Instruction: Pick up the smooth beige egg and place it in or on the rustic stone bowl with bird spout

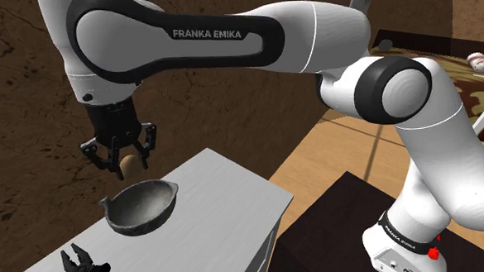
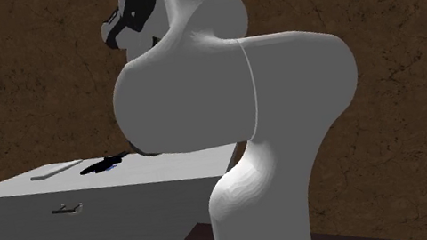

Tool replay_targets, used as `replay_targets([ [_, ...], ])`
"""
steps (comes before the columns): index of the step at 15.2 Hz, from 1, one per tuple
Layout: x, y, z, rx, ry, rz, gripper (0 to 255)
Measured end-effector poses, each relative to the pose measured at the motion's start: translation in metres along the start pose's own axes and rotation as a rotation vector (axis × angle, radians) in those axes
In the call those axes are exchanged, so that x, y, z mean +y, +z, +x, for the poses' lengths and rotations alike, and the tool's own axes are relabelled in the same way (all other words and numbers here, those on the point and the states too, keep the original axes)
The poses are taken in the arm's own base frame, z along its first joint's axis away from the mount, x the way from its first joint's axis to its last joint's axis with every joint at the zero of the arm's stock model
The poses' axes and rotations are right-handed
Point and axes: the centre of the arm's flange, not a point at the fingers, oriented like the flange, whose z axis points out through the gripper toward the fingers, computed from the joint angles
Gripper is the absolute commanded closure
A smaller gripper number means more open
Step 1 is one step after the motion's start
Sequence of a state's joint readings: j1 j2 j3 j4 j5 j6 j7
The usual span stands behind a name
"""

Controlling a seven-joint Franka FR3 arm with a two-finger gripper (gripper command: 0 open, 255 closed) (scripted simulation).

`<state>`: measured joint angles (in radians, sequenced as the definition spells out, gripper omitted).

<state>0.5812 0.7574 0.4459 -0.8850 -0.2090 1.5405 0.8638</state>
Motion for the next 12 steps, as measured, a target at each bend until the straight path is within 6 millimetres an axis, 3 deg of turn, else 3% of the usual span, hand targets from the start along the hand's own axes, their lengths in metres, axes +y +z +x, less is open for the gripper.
replay_targets([
  [12,0.001,0.058,0.007,0.0,0.001,0.0,255],
])
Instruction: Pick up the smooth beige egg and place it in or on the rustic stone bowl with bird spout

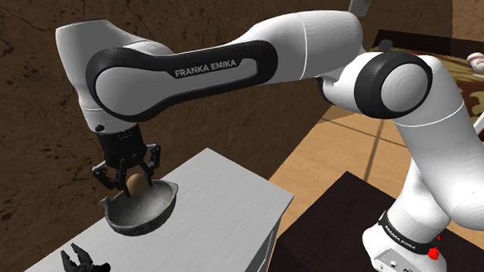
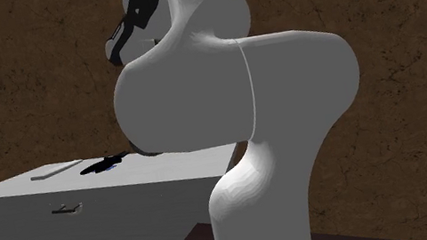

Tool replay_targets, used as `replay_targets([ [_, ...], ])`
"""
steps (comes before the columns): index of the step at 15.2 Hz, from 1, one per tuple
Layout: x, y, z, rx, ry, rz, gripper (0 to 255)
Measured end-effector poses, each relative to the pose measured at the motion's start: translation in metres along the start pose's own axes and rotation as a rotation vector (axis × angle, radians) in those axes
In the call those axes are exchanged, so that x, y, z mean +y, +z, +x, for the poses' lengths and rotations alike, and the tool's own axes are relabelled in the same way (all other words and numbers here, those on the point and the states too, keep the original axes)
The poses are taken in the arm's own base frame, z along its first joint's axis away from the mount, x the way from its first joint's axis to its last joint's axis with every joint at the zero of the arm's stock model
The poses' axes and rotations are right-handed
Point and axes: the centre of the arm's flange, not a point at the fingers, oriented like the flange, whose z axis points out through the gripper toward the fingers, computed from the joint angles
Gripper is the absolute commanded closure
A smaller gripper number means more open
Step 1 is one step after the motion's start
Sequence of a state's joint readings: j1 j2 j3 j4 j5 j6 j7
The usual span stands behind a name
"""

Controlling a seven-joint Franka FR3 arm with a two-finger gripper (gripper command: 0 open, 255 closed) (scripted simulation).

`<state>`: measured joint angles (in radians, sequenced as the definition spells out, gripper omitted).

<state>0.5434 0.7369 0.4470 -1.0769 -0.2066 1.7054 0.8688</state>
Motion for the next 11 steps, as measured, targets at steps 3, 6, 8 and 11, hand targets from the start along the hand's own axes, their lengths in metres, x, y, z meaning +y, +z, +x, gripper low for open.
replay_targets([
  [3,-0.0005,0.0023,-0.0002,0.0,0.0,0.0,255],
  [6,-0.0006,0.0026,-0.0001,0.0,0.0,0.0,255],
  [8,-0.0006,0.0026,-0.0001,0.0,0.0,0.0,0],
  [11,-0.0006,0.0026,-0.0001,0.0,0.0,0.0,0],
])
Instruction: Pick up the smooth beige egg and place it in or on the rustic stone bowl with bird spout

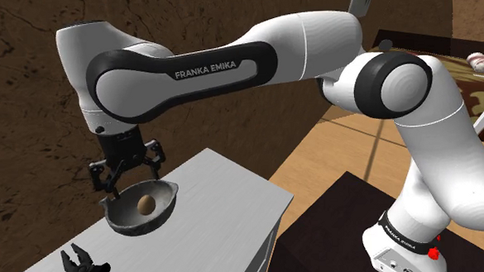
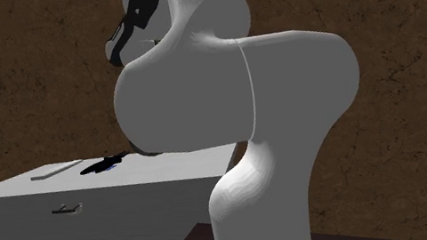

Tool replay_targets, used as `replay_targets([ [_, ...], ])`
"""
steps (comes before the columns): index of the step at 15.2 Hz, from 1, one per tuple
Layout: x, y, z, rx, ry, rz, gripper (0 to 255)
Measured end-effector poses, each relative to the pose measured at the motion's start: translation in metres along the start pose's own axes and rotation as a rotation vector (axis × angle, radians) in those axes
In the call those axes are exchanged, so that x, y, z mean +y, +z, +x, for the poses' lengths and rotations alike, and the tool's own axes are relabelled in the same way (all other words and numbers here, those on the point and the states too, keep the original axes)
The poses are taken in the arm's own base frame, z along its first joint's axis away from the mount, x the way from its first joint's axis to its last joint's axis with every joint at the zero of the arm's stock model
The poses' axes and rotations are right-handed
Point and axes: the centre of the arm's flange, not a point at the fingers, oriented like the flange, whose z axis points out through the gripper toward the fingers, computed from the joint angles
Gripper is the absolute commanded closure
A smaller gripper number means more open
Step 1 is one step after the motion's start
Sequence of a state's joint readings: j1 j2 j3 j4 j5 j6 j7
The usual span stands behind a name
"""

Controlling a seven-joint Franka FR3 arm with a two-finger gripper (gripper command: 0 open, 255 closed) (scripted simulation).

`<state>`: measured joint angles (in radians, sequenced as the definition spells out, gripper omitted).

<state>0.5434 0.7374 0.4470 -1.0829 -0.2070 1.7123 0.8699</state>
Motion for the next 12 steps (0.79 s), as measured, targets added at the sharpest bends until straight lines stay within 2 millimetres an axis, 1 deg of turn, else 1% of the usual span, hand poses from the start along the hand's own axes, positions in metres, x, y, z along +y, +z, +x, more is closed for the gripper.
replay_targets([
  [2,0.0,0.0,0.0,0.0,0.0,0.0,0],
  [3,-0.001,-0.006,-0.002,0.0,0.0,0.0,0],
  [6,0.001,-0.038,-0.001,0.002,-0.001,0.001,0],
  [7,0.001,-0.045,0.0,0.001,0.0,0.001,0],
  [12,0.0,-0.05,0.0,0.0,0.0,0.0,0],
])
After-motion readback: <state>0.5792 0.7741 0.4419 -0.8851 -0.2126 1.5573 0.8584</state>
